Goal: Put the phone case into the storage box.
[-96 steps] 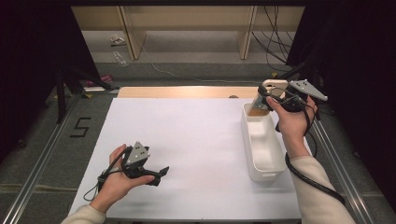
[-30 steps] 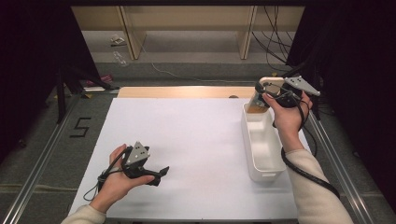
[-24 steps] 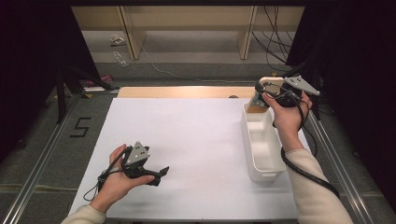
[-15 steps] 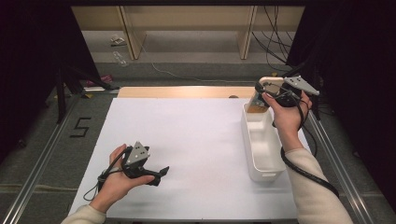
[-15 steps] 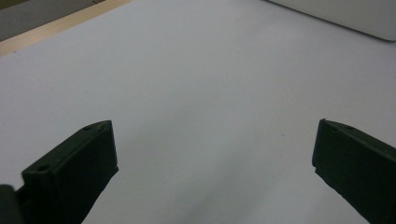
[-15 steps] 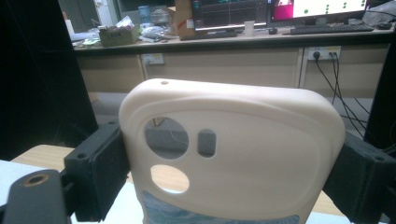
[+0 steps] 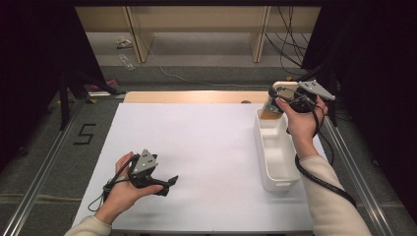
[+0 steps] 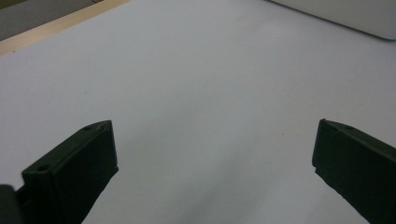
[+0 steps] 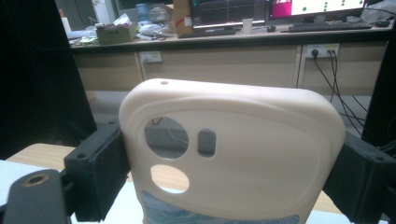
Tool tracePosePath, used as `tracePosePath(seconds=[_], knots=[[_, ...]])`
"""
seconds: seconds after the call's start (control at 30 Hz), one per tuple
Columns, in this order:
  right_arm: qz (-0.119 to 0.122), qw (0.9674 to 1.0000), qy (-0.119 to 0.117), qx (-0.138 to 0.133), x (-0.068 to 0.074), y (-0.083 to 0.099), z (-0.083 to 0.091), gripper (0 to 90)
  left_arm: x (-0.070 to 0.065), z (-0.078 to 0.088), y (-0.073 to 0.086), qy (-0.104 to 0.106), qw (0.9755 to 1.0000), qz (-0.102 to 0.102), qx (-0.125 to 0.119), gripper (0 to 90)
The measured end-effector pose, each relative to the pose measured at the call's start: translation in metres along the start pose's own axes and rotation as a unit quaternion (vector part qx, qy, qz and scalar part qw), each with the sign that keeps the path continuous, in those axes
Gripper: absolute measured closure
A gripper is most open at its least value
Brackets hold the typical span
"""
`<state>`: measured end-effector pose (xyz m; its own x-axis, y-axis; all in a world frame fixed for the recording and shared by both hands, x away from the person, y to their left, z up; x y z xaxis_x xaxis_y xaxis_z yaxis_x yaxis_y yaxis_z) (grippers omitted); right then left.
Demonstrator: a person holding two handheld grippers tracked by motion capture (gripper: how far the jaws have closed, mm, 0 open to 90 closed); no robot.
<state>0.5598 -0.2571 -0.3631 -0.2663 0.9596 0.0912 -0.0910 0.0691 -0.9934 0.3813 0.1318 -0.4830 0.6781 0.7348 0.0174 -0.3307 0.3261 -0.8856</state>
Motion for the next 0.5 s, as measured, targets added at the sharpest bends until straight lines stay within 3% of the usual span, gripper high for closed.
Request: tracePosePath(seconds=[0.5], knots=[[0.001,1.0000,0.002,0.003,-0.0004,0.0024,-0.0038,12.6,0.0001,0.0001,0.0000,0.000,1.0000,-0.001,0.000,0.0]])
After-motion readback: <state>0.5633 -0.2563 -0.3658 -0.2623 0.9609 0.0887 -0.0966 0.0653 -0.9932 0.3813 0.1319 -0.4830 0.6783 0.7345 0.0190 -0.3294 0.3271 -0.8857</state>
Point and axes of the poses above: each handheld gripper's, and its own axes: z roughly backward along the jaws, y roughly out of its underside, x roughly to its left, the point moved 7 cm from there along -z, roughly forward along the jaws, and after that the axes turned 6 degrees about -x, right-handed, at the moved point
